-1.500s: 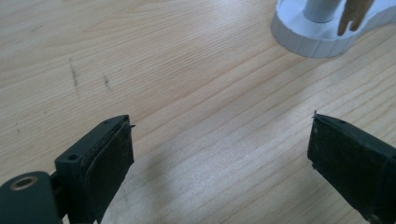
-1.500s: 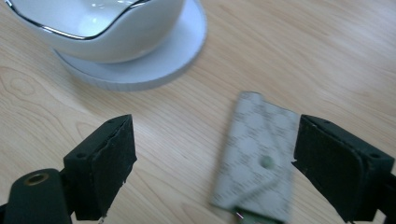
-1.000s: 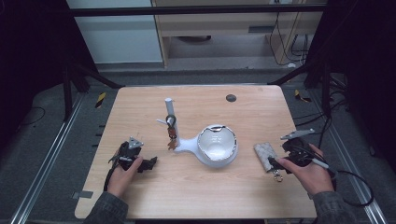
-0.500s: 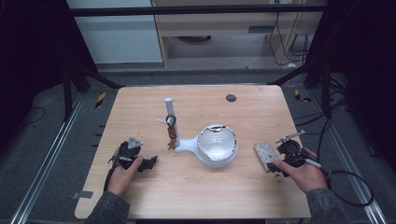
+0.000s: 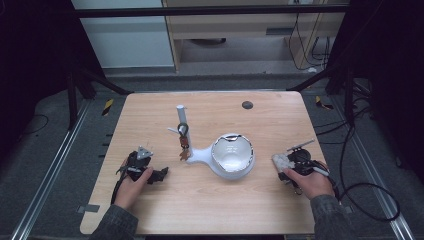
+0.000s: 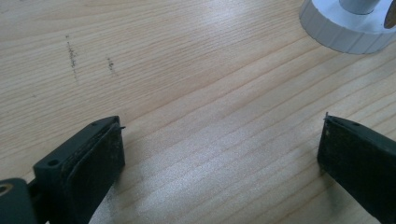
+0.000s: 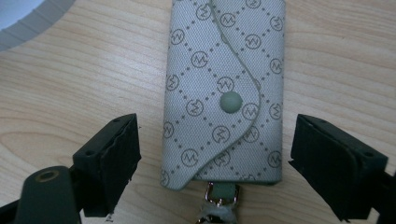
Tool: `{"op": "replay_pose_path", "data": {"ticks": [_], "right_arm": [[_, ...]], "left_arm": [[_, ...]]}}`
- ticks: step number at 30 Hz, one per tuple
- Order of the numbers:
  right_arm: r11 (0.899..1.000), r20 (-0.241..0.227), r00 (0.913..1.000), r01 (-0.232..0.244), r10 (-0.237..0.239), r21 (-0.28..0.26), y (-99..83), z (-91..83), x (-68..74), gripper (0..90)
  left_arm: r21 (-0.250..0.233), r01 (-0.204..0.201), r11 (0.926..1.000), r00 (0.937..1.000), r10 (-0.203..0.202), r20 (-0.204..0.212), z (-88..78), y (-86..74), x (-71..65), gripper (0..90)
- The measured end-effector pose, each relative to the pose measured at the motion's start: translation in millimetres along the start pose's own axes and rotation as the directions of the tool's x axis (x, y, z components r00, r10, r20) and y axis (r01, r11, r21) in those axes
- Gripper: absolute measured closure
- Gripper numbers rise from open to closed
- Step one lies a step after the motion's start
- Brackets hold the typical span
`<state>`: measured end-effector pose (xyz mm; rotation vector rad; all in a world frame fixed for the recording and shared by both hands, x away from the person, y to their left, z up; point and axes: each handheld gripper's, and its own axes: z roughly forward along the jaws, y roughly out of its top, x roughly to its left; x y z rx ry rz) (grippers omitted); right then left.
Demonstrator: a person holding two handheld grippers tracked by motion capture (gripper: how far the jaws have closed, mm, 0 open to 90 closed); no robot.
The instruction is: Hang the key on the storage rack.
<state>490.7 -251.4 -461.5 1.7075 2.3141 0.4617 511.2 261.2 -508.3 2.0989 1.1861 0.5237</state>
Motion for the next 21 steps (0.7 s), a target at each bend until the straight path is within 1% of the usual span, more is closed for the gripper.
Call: {"op": "replay_pose_path", "data": {"ticks": [3, 7, 10, 13, 18, 20, 21], "right_arm": [[1.0, 0.002, 1.0, 0.0, 0.0, 0.014, 2.1, 4.3, -1.1, 18.1], [1.0, 0.001, 1.0, -0.003, 0.003, 0.026, 5.2, 5.6, -0.9, 19.3], [0.999, 0.013, 0.9999, -0.006, 0.006, 0.05, 7.6, 5.8, 0.1, 20.3], [0.999, 0.013, 0.9999, -0.01, 0.01, 0.053, 7.2, 6.1, -0.8, 20.8], [0.998, 0.018, 0.9998, -0.004, 0.002, 0.067, 6.0, 7.8, -0.7, 22.3], [0.998, 0.028, 0.9996, 0.003, -0.005, 0.068, 5.5, 8.5, -0.9, 25.9], [0.998, 0.025, 0.9997, 0.001, -0.002, 0.069, 5.5, 8.6, -1.2, 25.9]], "left_arm": [[0.0, 0.0, 1.0, 1.0, 0.0, 0.0, 0.0, 0.0, 0.0, 0.0], [0.0, 0.0, 1.0, 1.0, 0.0, 0.0, 0.0, 0.0, 0.0, 0.0], [0.0, 0.0, 1.0, 1.0, 0.0, 0.0, 0.1, 0.0, 0.0, 0.0], [0.0, -0.001, 1.0, 1.0, 0.001, 0.0, 0.0, 0.0, 0.1, 0.0], [0.0, -0.001, 1.0, 1.0, 0.001, 0.0, 0.0, 0.0, 0.1, 0.0], [0.0, -0.001, 1.0, 1.0, 0.001, 0.0, 0.1, 0.0, 0.1, 0.0], [0.0, -0.001, 1.0, 1.0, 0.001, 0.001, 0.1, 0.0, 0.1, 0.0]]}}
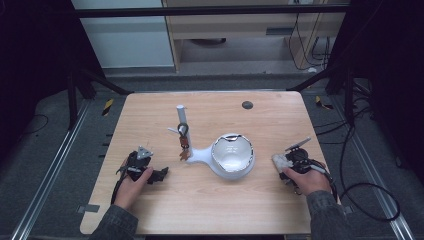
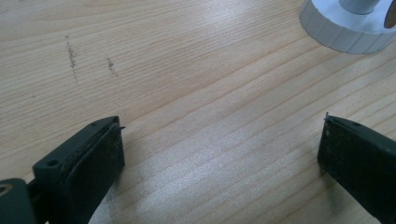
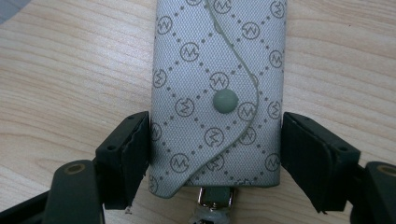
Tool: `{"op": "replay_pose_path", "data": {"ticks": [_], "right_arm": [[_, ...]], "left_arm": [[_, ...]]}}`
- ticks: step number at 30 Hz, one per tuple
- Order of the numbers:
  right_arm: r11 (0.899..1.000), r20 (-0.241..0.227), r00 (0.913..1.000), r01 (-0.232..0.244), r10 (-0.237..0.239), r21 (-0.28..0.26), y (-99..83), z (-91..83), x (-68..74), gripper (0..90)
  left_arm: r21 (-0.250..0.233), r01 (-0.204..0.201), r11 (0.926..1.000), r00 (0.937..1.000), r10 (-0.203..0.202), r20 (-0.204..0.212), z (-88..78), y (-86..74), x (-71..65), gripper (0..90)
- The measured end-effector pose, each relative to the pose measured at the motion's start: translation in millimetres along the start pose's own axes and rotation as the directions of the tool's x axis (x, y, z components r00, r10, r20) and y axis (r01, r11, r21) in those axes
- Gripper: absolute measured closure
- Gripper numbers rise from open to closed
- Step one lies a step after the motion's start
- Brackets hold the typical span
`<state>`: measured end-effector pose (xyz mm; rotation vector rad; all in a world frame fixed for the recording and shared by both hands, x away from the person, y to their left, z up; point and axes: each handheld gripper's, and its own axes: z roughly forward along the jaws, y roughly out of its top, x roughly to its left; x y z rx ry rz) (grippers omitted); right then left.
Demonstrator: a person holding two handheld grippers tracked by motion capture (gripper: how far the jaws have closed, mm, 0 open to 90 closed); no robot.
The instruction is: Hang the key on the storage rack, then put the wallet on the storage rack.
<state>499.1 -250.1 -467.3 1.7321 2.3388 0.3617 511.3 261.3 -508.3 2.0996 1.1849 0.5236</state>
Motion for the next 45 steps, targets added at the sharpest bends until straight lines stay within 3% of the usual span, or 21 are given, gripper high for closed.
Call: {"op": "replay_pose_path", "data": {"ticks": [5, 13, 18, 23, 24, 32, 33, 35, 36, 37, 38, 39, 40, 43, 45], "right_arm": [[1.0, -0.001, 1.0, 0.008, -0.008, 0.003, 0.2, 0.8, -0.6, 26.6], [0.996, 0.007, 0.9965, 0.083, -0.083, 0.012, 1.3, -3.8, 1.2, 30.6], [0.986, 0.022, 0.986, 0.166, -0.166, 0.003, -0.6, -11.9, 5.3, 31.2], [0.98, 0.024, 0.9795, 0.2, -0.2, -0.006, -1.6, -21.7, 8.0, 31.5], [0.973, 0.031, 0.9729, 0.23, -0.229, -0.014, -1.8, -28.0, 10.3, 31.6], [0.947, 0.069, 0.9462, 0.319, -0.316, -0.043, 0.7, -55.8, 24.4, 31.7], [0.947, 0.069, 0.9462, 0.319, -0.316, -0.043, 0.7, -55.8, 24.4, 31.7], [0.932, 0.088, 0.9309, 0.36, -0.355, -0.052, 2.5, -65.9, 29.3, 31.7], [0.932, 0.088, 0.9309, 0.36, -0.355, -0.052, 2.5, -65.9, 29.3, 31.7], [0.924, 0.103, 0.9229, 0.378, -0.371, -0.057, 4.0, -73.6, 32.7, 31.8], [0.924, 0.103, 0.9229, 0.378, -0.371, -0.057, 4.0, -73.6, 32.7, 31.8], [0.917, 0.113, 0.9158, 0.394, -0.386, -0.067, 5.6, -80.8, 34.6, 31.8], [0.916, 0.114, 0.9156, 0.394, -0.386, -0.07, 6.1, -83.5, 35.6, 31.8], [0.903, 0.129, 0.9023, 0.423, -0.411, -0.077, 8.6, -92.6, 38.9, 31.8], [0.899, 0.132, 0.8988, 0.43, -0.418, -0.079, 9.3, -95.2, 40.1, 31.8]], "left_arm": [[0.0, 0.0, 1.0, 1.0, 0.0, 0.0, 0.0, 0.0, 0.0, 0.0], [0.0, 0.0, 1.0, 1.0, 0.0, 0.0, 0.0, 0.0, 0.0, 0.0], [0.0, -0.001, 1.0, 1.0, 0.001, 0.0, 0.0, 0.0, 0.1, 0.0], [0.0, 0.0, 1.0, 1.0, 0.0, 0.001, 0.0, 0.1, 0.2, 0.0], [0.0, -0.001, 1.0, 1.0, 0.001, 0.001, 0.0, 0.1, 0.3, 0.0], [0.0, -0.002, 1.0, 1.0, 0.002, 0.002, 0.1, 0.1, 0.3, 0.0], [0.0, -0.002, 1.0, 1.0, 0.002, 0.002, 0.1, 0.1, 0.3, 0.0], [-0.001, -0.002, 1.0, 1.0, 0.002, 0.002, 0.1, 0.1, 0.3, 0.0], [-0.001, -0.002, 1.0, 1.0, 0.002, 0.002, 0.1, 0.1, 0.3, 0.0], [-0.001, -0.001, 1.0, 1.0, 0.001, 0.002, 0.1, 0.0, 0.2, 0.0], [-0.001, -0.001, 1.0, 1.0, 0.001, 0.002, 0.1, 0.0, 0.2, 0.0], [-0.001, -0.002, 1.0, 1.0, 0.002, 0.002, 0.1, 0.0, 0.2, 0.0], [-0.001, -0.001, 1.0, 1.0, 0.001, 0.002, 0.2, 0.0, 0.2, 0.0], [-0.001, -0.001, 1.0, 1.0, 0.001, 0.002, 0.2, 0.0, 0.2, 0.0], [-0.001, -0.001, 1.0, 1.0, 0.001, 0.002, 0.2, 0.0, 0.2, 0.0]]}}
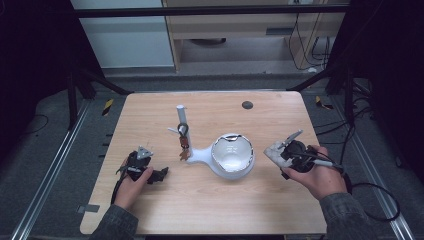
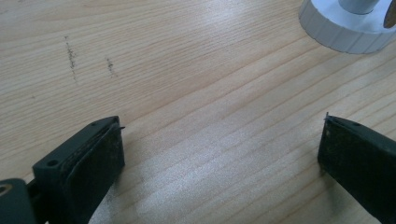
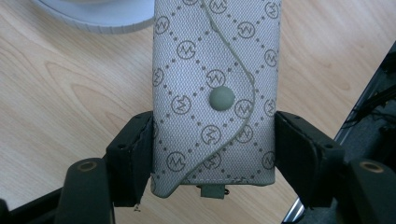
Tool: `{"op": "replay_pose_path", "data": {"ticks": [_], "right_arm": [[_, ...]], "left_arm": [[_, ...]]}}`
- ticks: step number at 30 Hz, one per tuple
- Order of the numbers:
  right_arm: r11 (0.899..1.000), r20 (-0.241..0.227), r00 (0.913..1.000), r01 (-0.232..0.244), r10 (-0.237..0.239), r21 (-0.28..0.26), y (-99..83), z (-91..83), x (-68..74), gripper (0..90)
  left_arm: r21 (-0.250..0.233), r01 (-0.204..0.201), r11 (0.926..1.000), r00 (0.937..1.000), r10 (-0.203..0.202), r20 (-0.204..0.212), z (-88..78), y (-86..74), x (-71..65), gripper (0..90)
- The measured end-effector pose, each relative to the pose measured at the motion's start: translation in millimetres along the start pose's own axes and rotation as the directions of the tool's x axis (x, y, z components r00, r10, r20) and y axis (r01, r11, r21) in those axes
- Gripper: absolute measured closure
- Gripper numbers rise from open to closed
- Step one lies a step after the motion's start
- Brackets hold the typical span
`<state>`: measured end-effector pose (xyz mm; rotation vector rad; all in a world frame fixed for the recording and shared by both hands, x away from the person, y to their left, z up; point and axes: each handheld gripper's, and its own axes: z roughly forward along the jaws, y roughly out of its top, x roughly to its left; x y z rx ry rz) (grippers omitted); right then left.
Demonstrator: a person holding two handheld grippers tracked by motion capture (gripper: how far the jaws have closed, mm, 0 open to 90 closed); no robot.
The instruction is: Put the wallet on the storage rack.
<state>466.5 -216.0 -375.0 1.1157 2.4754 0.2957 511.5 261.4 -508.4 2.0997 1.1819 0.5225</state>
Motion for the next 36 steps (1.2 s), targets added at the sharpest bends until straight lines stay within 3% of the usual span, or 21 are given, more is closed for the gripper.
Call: {"op": "replay_pose_path", "data": {"ticks": [11, 36], "right_arm": [[0.996, 0.028, 0.9963, 0.082, -0.082, -0.021, 15.8, -20.2, 6.4, 31.8], [0.98, 0.045, 0.9797, 0.197, -0.195, -0.03, 44.3, -39.2, 27.4, 31.8]], "left_arm": [[0.0, 0.0, 1.0, 1.0, 0.0, 0.0, 0.0, 0.0, 0.0, 0.0], [-0.003, 0.0, 1.0, 1.0, 0.0, -0.001, 0.2, 0.1, 0.0, 0.0]]}}
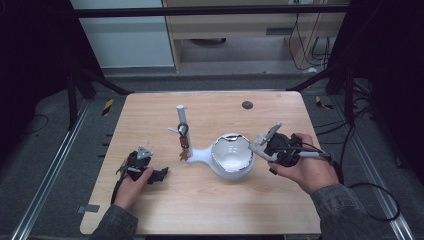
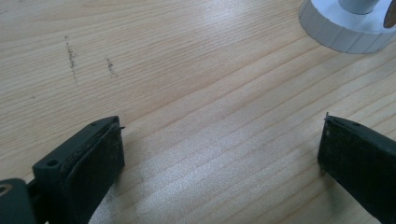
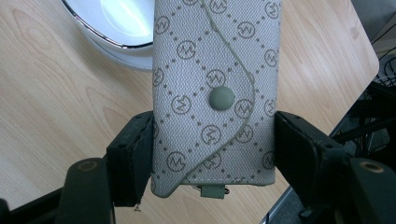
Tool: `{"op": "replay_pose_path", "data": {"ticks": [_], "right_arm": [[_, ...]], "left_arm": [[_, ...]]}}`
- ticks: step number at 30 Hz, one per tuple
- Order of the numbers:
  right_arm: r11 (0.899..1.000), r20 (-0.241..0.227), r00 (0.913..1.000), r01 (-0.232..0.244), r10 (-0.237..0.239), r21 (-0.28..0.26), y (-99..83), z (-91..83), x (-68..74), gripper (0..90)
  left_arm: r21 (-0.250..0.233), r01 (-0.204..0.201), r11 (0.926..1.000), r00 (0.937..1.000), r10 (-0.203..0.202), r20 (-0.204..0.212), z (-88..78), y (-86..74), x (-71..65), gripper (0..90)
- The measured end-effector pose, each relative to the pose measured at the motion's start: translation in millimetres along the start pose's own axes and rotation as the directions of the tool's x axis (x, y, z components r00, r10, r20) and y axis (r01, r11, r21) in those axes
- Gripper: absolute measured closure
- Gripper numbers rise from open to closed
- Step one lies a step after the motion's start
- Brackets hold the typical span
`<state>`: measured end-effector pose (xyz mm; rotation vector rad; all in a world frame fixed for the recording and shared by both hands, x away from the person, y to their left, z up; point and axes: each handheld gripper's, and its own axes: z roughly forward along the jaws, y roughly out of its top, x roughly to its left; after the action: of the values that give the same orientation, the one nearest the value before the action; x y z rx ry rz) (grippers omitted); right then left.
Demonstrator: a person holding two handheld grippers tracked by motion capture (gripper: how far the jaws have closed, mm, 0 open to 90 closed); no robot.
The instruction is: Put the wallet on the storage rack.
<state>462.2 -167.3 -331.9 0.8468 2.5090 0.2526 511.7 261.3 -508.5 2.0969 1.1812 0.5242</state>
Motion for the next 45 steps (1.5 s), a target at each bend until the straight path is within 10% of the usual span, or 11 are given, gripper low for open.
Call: {"op": "replay_pose_path", "data": {"ticks": [45], "right_arm": [[0.984, -0.078, 0.9839, 0.166, -0.161, 0.065, 51.1, 37.0, 42.5, 31.8]], "left_arm": [[0.0, -0.002, 1.0, 1.0, 0.002, 0.002, 0.1, 0.1, 0.2, 0.0]]}}
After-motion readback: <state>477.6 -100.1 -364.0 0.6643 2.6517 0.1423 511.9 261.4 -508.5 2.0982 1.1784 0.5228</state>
